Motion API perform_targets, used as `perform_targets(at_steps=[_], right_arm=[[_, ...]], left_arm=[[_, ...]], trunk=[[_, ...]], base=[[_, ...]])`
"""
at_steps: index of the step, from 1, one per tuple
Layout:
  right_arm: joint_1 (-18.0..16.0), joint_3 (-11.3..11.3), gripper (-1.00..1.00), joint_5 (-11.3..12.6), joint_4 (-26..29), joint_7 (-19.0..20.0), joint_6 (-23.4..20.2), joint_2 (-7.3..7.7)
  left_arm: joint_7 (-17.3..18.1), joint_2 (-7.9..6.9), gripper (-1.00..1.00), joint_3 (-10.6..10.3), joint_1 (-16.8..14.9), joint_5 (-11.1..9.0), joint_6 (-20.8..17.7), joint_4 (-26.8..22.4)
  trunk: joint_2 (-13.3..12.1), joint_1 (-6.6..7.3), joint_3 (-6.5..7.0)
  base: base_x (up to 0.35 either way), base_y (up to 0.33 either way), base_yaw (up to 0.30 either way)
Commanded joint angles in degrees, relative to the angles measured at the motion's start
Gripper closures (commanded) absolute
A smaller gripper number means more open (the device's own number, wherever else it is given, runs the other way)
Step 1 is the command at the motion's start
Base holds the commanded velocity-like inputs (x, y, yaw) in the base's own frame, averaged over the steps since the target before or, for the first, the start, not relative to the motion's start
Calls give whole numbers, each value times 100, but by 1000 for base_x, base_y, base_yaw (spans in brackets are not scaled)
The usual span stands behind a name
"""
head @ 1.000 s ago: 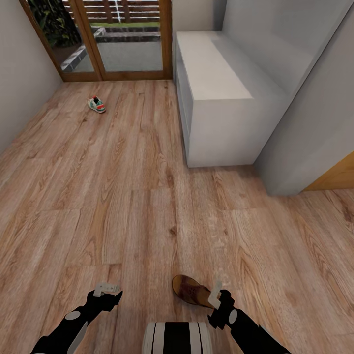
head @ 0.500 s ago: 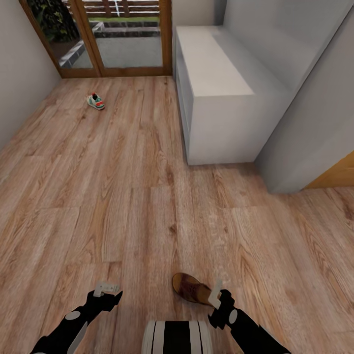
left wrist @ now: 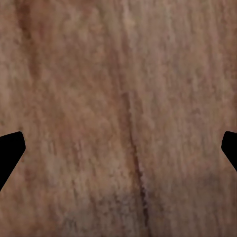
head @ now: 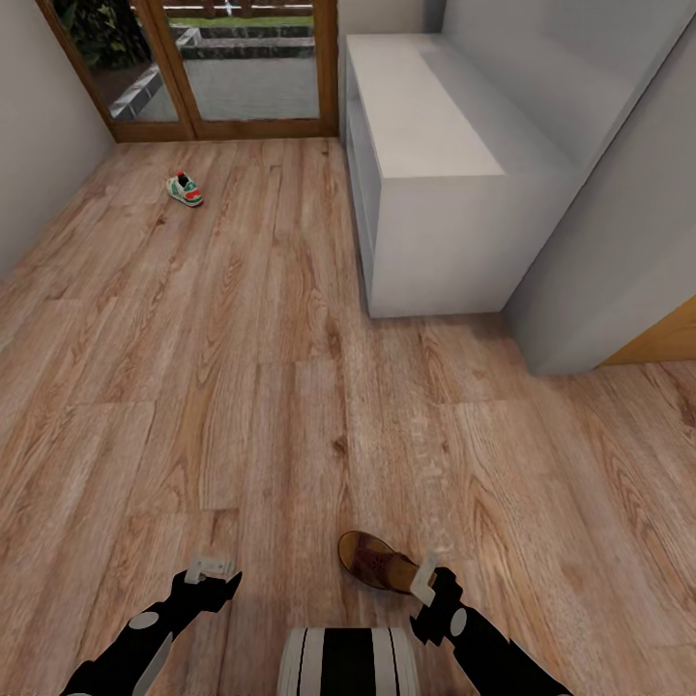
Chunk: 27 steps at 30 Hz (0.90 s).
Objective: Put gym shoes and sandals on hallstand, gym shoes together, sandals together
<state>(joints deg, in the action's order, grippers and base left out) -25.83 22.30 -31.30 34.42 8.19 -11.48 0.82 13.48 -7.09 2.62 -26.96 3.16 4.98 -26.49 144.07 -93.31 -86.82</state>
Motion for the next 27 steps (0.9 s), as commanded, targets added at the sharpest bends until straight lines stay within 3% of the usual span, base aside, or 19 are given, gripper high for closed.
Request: perform_targets(at_steps=[1,27], right_arm=[[-1,20,-100,-60,15,-6,-38,5],[-1,20,-100,-60,14,-186,-38,5]], left_arm=[[32,3,-100,28,-2,34,20,3],[32,-9,-100,28,-2,27,20,3]], trunk=[[1,1,-3],[1,1,-18]], base=[[0,0,0],[0,0,0]])
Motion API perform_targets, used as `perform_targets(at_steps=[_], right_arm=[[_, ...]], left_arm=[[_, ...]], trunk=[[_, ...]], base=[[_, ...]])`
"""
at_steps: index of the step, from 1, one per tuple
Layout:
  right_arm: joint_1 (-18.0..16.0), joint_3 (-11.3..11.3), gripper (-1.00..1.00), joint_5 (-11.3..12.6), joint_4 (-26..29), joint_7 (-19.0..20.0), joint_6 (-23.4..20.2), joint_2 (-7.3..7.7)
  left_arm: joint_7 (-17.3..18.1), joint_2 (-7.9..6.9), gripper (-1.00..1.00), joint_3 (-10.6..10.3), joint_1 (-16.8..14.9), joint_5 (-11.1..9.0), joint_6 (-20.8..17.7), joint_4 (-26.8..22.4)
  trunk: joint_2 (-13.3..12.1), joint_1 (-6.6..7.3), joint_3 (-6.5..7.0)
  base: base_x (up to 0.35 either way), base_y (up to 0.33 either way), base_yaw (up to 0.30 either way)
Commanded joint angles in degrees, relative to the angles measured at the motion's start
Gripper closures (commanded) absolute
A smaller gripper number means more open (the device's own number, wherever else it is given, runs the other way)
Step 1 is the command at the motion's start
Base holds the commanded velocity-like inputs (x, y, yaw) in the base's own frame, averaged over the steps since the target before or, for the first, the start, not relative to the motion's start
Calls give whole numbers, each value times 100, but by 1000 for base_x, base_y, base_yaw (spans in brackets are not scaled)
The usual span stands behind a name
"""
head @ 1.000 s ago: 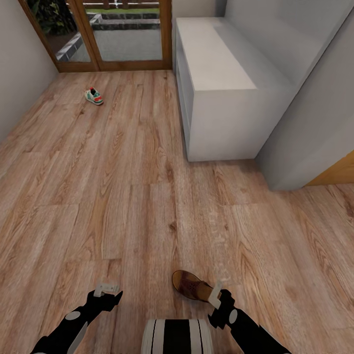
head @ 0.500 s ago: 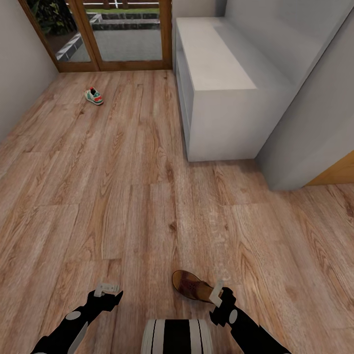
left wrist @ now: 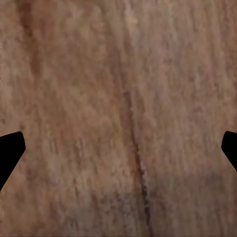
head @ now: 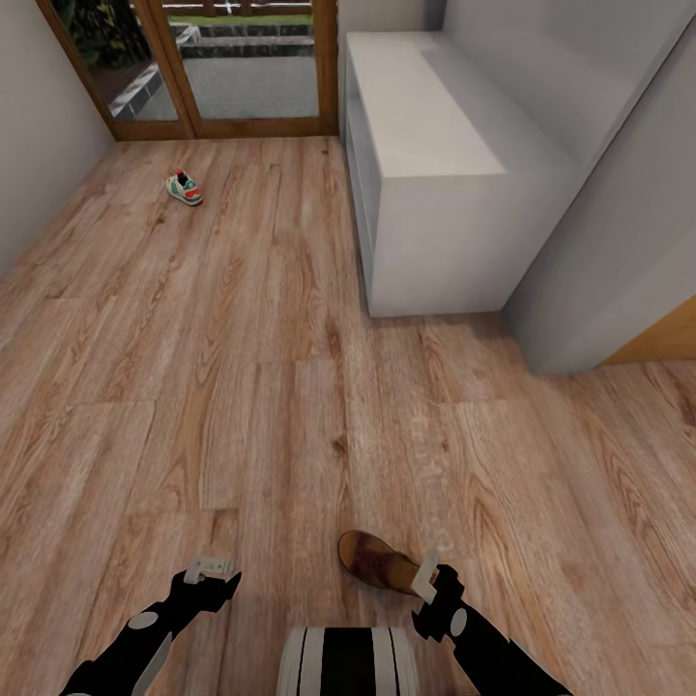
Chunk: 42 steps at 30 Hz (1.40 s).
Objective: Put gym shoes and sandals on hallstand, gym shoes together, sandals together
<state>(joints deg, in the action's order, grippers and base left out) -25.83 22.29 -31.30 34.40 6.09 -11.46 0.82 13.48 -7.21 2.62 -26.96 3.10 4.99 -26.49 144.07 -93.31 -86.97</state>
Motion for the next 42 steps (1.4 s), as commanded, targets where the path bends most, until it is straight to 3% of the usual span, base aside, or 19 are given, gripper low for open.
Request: perform_targets(at_steps=[1,8,15,27,42], right_arm=[[-1,21,-100,-60,16,24,-41,5],[-1,14,-100,-60,22,24,-41,5],[-1,10,-100,-60,22,23,-69,5],[-1,3,-100,-52,38,16,-253,5],[-1,0,-100,-52,44,15,-260,0]], left_arm=[[32,2,-100,28,-2,33,20,3],[32,0,-100,32,-5,33,22,-6],[25,19,-100,45,-41,9,-73,-434],[32,64,-100,38,5,-2,-992,-1410],[38,61,-100,34,46,-2,-1031,-1442]], trunk=[[1,1,-9],[11,-17,-202],[11,-17,-213],[11,-17,-215],[11,-17,-215]], base=[[0,0,0],[0,0,0],[0,0,0],[0,0,0],[0,0,0]])
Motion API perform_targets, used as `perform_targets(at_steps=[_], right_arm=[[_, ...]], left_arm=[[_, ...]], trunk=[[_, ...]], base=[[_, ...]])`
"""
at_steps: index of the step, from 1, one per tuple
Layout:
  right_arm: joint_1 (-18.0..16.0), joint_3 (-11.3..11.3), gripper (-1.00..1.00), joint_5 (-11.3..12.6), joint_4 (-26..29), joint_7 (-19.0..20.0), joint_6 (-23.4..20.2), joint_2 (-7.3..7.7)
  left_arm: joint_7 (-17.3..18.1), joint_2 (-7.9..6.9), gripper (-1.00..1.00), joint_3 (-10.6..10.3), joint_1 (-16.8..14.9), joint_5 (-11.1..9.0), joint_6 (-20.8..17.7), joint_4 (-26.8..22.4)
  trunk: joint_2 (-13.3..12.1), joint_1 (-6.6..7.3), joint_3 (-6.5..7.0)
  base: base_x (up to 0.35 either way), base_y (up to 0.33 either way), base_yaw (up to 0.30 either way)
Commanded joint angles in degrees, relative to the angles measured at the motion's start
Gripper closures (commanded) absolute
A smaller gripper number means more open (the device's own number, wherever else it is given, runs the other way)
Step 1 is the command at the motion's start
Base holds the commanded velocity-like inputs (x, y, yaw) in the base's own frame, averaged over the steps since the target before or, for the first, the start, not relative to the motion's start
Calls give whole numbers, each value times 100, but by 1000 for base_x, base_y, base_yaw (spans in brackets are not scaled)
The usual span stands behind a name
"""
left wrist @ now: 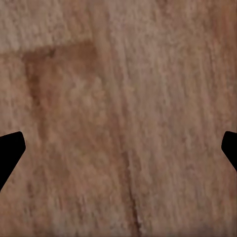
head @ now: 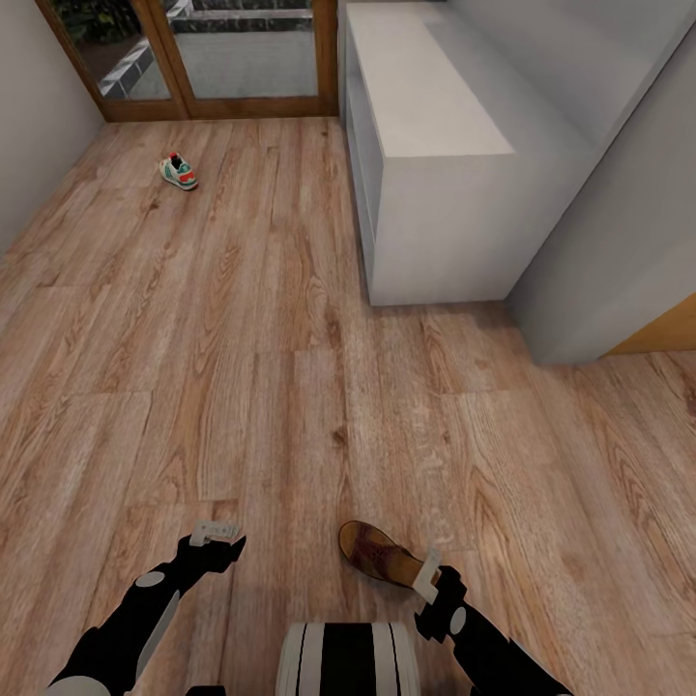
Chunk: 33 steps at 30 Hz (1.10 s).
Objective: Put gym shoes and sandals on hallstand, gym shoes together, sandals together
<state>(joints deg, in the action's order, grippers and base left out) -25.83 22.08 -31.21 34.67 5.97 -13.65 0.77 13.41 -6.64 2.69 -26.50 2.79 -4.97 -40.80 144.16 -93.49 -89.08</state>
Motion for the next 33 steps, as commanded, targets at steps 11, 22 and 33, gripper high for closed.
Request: perform_targets(at_steps=[11,22,33], right_arm=[[-1,18,-100,-60,21,27,-41,10],[-1,16,-100,-60,22,27,-41,11],[-3,15,-100,-60,22,27,-41,11]], left_arm=[[46,3,-100,38,4,28,-13,-5],[56,-3,-100,31,5,28,-4,1],[57,-4,-100,39,-1,21,-2,4]], trunk=[[1,1,-3],[1,1,-3],[1,1,-3]], base=[[51,0,0],[25,0,0],[2,0,0]])
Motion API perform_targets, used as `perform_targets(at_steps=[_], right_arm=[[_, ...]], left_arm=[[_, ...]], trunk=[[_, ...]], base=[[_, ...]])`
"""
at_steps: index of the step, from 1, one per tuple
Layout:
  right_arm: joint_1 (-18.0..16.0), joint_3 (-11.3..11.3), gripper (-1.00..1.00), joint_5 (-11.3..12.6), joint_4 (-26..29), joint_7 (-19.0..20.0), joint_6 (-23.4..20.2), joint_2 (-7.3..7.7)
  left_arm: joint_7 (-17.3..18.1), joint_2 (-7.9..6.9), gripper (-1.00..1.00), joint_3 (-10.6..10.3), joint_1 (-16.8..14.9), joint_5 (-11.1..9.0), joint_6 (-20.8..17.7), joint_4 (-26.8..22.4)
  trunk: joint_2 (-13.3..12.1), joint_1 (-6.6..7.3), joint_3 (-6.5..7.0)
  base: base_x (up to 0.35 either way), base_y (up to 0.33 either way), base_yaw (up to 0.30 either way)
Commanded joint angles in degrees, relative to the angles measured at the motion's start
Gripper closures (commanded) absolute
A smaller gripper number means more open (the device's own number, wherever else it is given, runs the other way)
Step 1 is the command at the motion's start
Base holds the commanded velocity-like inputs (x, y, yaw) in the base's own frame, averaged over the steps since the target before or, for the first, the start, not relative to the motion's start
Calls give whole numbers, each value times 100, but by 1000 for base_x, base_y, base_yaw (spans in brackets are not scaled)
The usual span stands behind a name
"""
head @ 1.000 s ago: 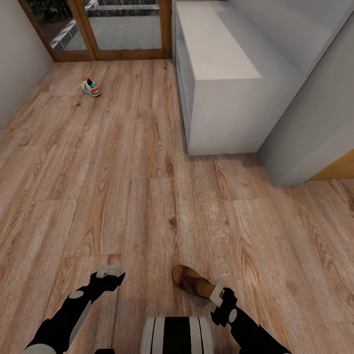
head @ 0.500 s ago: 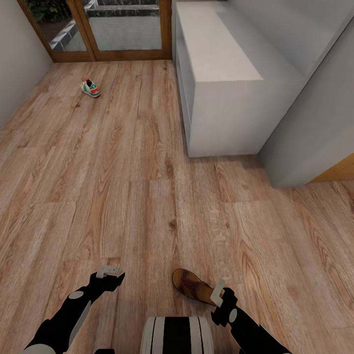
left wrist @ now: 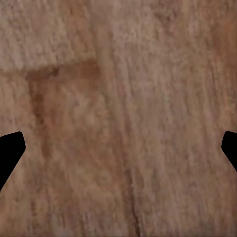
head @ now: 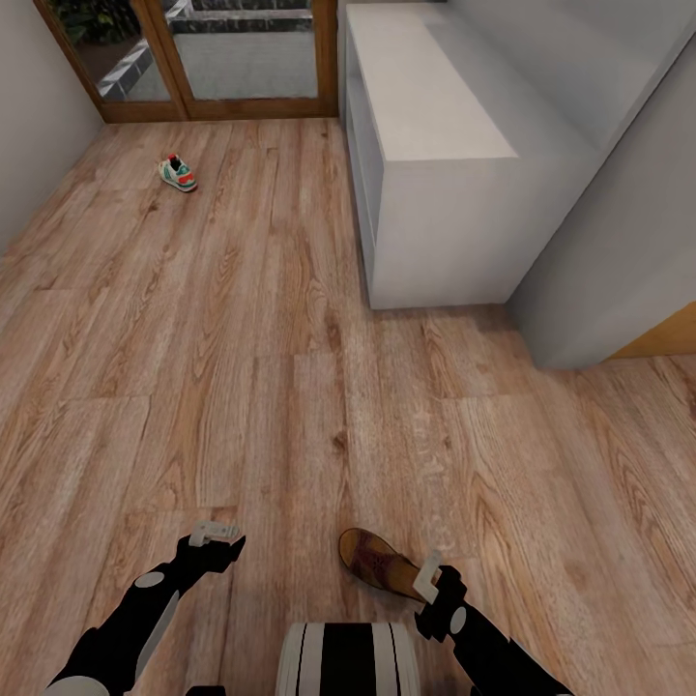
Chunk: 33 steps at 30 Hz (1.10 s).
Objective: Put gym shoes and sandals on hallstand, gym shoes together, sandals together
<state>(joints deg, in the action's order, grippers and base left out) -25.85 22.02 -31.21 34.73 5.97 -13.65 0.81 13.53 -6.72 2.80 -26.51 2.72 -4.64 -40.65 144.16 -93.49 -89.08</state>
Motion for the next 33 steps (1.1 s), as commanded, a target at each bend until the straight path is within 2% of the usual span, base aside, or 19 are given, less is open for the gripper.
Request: perform_targets(at_steps=[1,21,25,27,33], right_arm=[[0,21,-100,-60,17,27,-41,6],[1,21,-100,-56,17,27,-41,6],[1,21,-100,-53,17,27,-41,6],[1,21,-100,-52,17,27,-41,6],[1,21,-100,-52,17,27,-41,6]], left_arm=[[45,4,-100,28,1,28,-34,-12],[50,-6,-100,47,1,27,-34,-53],[52,-5,-100,58,-2,26,-34,-25],[53,-6,-100,66,1,26,-30,-30],[54,-11,-100,76,4,26,-23,-17]], trunk=[[1,1,-3],[1,1,-9],[1,1,-29],[4,-4,-81],[4,-4,-87]], base=[[0,0,0],[0,0,0],[0,0,0],[0,0,0],[0,0,0]])
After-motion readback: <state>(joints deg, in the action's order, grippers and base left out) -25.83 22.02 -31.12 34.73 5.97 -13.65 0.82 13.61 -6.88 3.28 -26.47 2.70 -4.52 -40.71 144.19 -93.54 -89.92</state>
